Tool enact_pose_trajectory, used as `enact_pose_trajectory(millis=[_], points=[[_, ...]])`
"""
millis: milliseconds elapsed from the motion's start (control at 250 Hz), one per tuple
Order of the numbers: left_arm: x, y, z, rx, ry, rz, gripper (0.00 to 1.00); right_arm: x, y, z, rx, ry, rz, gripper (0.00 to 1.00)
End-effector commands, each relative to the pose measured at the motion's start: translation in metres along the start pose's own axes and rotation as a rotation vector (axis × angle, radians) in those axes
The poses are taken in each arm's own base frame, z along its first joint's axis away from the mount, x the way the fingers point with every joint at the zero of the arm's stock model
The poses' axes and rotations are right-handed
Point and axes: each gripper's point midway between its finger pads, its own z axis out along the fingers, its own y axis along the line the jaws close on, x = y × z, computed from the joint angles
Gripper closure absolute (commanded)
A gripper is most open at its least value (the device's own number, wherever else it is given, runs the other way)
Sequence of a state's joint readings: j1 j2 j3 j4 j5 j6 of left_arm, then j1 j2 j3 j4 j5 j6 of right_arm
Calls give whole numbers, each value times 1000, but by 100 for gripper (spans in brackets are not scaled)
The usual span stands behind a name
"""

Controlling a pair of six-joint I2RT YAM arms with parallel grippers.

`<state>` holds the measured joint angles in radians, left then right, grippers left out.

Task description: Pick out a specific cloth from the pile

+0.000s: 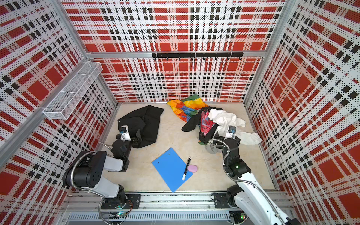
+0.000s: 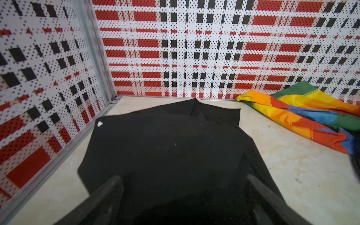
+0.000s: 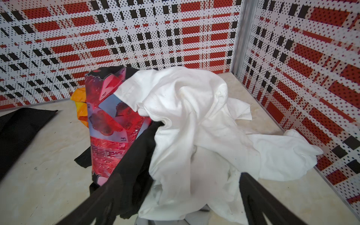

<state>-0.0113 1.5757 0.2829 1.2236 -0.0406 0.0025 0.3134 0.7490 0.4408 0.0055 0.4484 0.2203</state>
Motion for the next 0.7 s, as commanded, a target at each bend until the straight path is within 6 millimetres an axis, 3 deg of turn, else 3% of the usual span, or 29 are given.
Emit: enact_pose_trajectory(millis=[0, 368, 696], points=[[8, -2, 3, 22, 40, 8, 1, -4, 1, 7, -29, -64, 0, 0], [8, -1, 2, 17, 41, 9, 1, 9, -31, 36, 77, -158, -19, 0], [7, -2, 1, 0, 35, 17, 1, 15, -57, 42, 150, -234, -19, 0]])
